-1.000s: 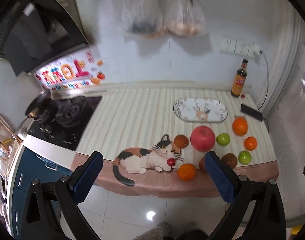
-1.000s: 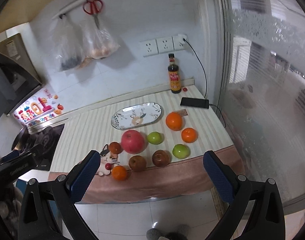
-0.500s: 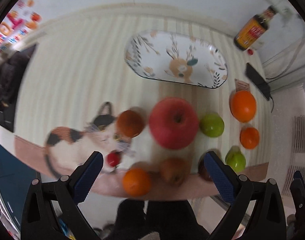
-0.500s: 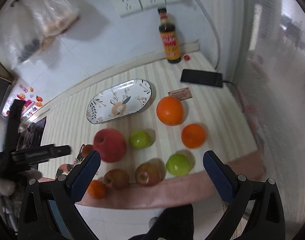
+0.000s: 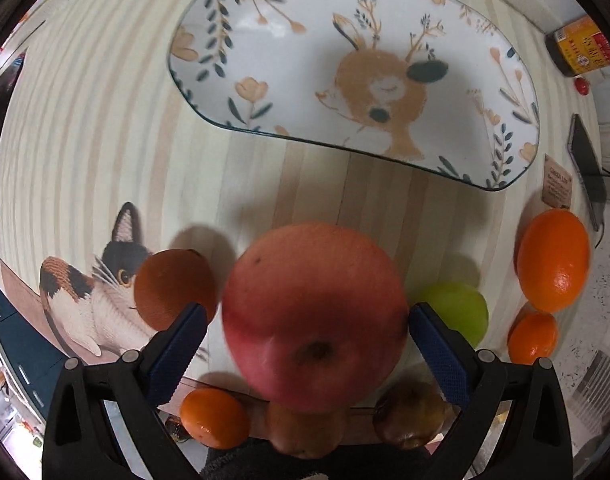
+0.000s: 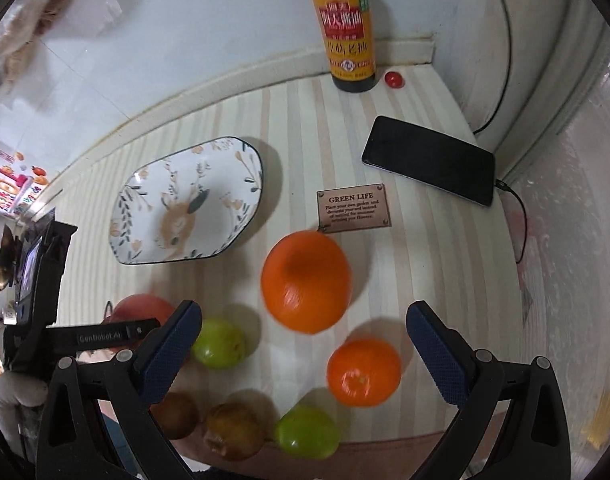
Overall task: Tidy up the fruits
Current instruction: 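Reach the right tool to the large orange while the left tool reaches the red apple, then carry the orange with the right tool while the left tool carries the red apple onto the plate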
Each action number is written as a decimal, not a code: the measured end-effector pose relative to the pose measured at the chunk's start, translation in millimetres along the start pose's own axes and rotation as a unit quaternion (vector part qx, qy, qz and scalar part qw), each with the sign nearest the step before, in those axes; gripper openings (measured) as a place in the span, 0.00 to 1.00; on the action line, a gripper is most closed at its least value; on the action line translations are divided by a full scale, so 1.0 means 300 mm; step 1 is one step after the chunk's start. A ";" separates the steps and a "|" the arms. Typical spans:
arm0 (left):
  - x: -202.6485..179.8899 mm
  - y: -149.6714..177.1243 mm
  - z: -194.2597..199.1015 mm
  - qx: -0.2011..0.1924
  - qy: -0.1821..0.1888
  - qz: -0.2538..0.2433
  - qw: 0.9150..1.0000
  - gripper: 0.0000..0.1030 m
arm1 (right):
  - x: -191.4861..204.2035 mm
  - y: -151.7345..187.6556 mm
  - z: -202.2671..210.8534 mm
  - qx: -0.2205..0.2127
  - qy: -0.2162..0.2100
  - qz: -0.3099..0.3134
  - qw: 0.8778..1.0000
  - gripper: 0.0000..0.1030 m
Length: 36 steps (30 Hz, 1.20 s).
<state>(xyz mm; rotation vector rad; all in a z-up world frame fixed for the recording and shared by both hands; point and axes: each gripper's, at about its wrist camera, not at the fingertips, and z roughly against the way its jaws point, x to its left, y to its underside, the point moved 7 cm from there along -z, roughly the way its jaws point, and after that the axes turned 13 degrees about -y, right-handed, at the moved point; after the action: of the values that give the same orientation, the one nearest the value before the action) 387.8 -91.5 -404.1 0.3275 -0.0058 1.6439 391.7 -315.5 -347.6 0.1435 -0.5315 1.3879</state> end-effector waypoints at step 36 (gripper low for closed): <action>-0.035 -0.063 0.315 -0.114 0.014 -0.065 0.991 0.96 | -0.006 -0.011 -0.267 0.127 -0.054 -0.055 0.989 0.77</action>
<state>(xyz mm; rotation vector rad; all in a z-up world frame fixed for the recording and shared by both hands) 426.6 -118.3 -319.5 0.1277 -0.1477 1.5002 416.5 -285.7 -417.6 0.4494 -0.4277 1.3403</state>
